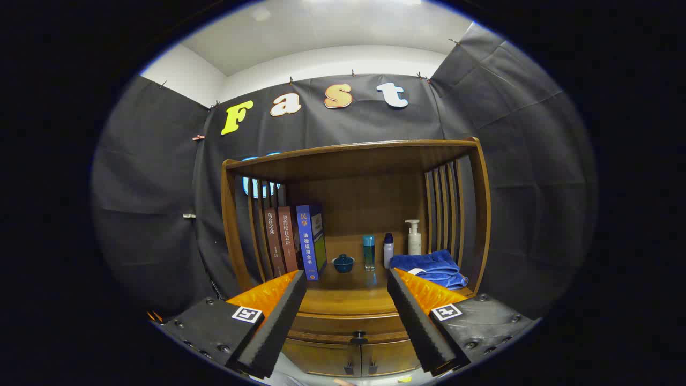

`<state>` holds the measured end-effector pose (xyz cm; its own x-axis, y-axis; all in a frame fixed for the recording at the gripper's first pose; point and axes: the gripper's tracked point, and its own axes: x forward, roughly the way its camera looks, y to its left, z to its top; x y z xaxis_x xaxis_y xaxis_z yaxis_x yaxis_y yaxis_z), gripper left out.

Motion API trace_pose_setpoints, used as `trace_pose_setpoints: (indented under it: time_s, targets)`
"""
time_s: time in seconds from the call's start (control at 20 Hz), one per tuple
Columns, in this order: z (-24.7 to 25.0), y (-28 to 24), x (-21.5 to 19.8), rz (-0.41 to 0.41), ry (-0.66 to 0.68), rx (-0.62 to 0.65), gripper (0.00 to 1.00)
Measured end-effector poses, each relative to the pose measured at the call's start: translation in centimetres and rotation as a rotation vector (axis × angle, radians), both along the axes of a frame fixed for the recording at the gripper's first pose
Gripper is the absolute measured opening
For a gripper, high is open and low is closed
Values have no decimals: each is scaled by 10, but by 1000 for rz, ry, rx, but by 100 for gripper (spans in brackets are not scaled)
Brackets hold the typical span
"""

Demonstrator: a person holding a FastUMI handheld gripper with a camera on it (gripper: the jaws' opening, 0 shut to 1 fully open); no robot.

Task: Pull open the drawer, take out the items inside it, and place them on the countertop above the cabinet.

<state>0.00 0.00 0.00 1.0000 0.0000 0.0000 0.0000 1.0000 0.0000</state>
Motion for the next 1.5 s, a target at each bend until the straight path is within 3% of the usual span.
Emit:
trace_pose_setpoints:
  time_s: [1.05,1.5]
  targets:
    - [7,0,-5,8,-23,-16,99]
    - [-52,-2,28,7,58,0,99]
